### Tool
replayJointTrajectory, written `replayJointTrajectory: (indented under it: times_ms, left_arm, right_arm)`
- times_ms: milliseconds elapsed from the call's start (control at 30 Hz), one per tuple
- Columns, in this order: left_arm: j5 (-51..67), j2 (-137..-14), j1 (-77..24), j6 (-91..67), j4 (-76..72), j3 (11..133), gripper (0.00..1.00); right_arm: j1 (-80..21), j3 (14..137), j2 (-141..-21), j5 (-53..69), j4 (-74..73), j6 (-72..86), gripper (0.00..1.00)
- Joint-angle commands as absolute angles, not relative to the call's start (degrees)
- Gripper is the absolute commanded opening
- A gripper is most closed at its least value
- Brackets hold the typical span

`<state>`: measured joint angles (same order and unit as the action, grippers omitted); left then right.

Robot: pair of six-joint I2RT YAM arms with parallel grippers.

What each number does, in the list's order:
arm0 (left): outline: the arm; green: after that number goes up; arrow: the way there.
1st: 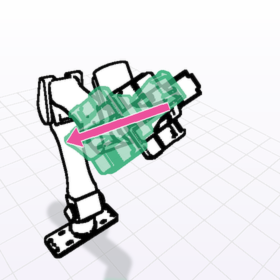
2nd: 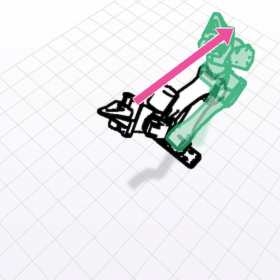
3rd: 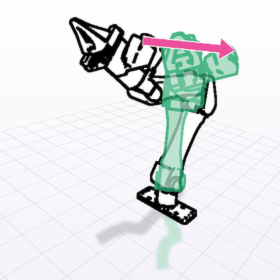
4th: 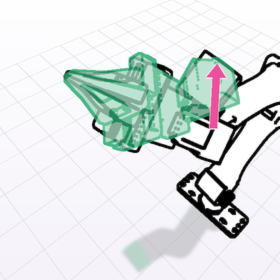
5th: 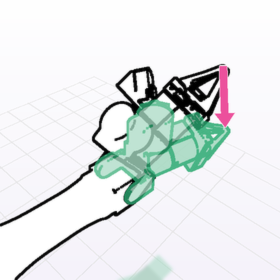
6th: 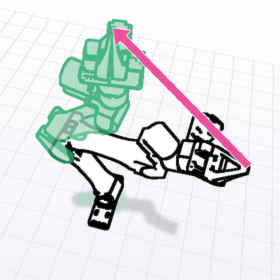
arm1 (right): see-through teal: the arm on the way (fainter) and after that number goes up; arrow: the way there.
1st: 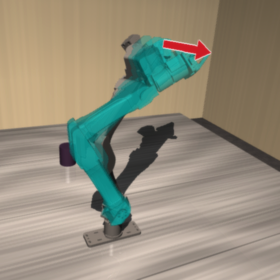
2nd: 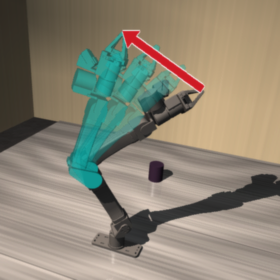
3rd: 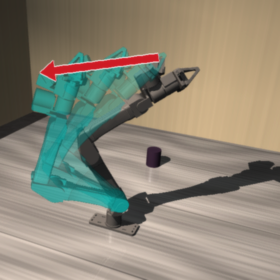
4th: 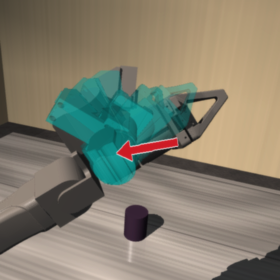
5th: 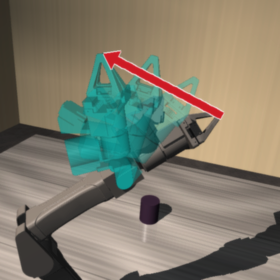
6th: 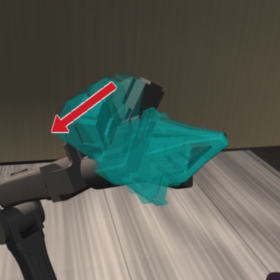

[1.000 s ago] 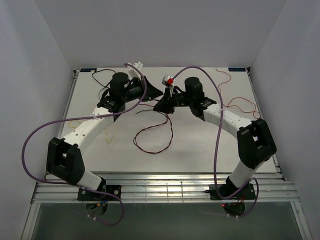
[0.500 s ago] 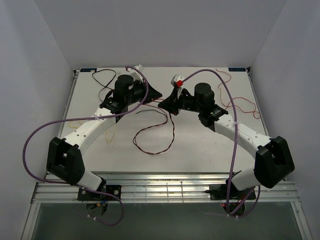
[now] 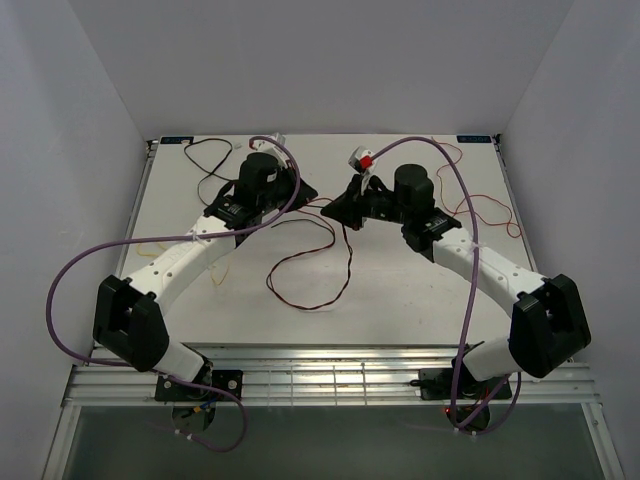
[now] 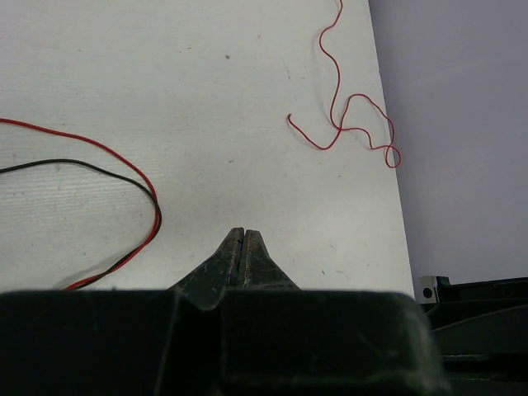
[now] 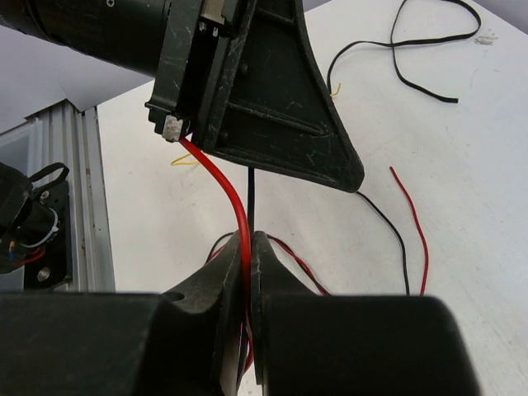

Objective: Untangle the cables

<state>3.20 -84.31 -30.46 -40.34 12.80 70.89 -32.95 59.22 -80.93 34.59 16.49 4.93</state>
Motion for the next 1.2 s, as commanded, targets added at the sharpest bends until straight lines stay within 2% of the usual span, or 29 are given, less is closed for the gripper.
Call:
replayJointTrajectory:
  times_ms: [0,133,433,700,833,967,1167]
  left_arm:
    - [-13.9,-83.4,-25.6,-35.8,20.6,69.3,0.0]
    - [-17.0,-84.9,-24.9,-35.3,22.5,68.5,0.0]
    - [-16.2,-81.9,-21.2,-35.9,23.2,64.2,0.0]
    - [-18.0,-80.2,-19.7,-36.7,24.6,63.0,0.0]
    - [-18.3,-78.6,-18.5,-36.3,25.0,63.8,0.0]
    - [-21.7,-77.6,-14.6,-34.5,26.6,71.2,0.0]
    - [-22.7,-78.7,-7.5,-26.9,22.3,92.5,0.0]
  right_arm:
    - [-28.2,59.0,-75.5,38.8,17.7,8.0,0.08]
    - [-27.5,57.9,-74.9,40.6,17.8,9.0,0.08]
    - [-23.5,55.5,-70.7,35.1,17.8,11.5,0.08]
    - [-19.1,55.2,-69.6,37.7,17.8,13.9,0.08]
    - [-17.2,55.7,-67.9,32.9,16.4,13.7,0.08]
    - [-12.9,63.6,-68.0,17.8,5.8,7.3,0.08]
    - [-6.2,81.6,-69.3,6.5,2.6,1.0,0.08]
